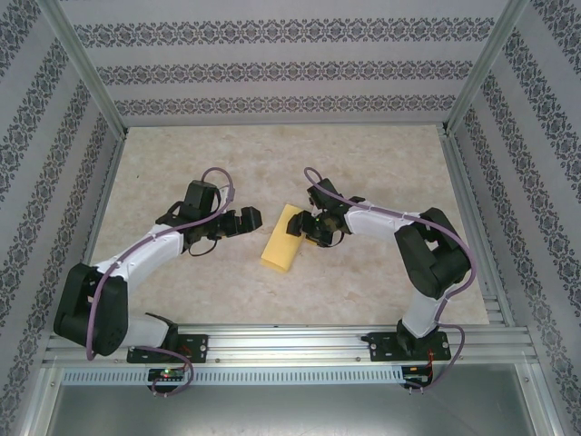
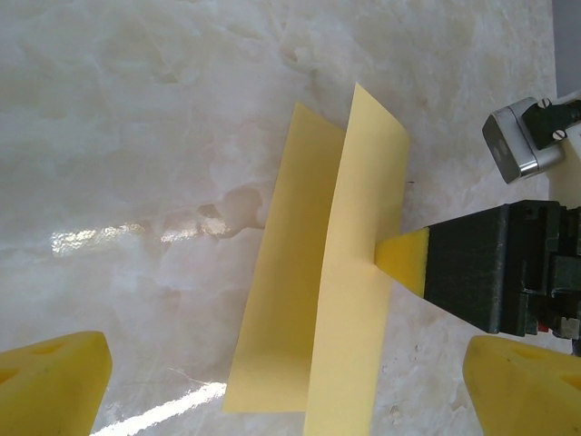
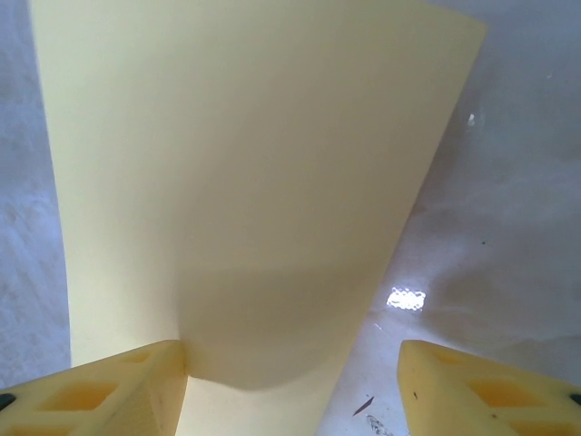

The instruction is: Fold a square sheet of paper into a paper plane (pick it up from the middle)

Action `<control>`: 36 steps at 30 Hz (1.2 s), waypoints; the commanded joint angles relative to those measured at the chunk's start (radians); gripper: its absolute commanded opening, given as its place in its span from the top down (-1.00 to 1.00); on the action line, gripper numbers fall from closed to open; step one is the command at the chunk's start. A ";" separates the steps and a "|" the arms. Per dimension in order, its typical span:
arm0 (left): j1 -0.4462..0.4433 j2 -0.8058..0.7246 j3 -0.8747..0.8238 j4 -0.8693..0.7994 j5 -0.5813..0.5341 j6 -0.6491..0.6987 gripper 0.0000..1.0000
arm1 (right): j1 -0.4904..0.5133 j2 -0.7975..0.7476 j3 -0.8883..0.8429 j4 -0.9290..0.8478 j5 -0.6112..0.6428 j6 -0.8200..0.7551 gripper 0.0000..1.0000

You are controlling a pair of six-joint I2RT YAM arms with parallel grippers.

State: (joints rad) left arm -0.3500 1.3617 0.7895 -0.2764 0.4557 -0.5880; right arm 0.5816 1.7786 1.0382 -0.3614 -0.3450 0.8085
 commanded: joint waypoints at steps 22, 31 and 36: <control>-0.012 0.038 0.036 0.040 0.044 0.011 -1.00 | -0.019 0.172 0.292 -0.228 -0.111 -0.432 -0.04; -0.011 0.040 0.033 0.055 0.051 0.000 -1.00 | -0.043 0.247 0.391 -0.297 -0.206 -0.574 0.04; -0.012 0.038 0.034 0.045 0.055 0.005 -1.00 | -0.067 0.286 0.440 -0.338 -0.275 -0.652 0.06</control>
State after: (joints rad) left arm -0.3500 1.3964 0.7925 -0.2623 0.4904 -0.5880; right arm 0.5304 2.0457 1.4395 -0.6590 -0.5488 0.2405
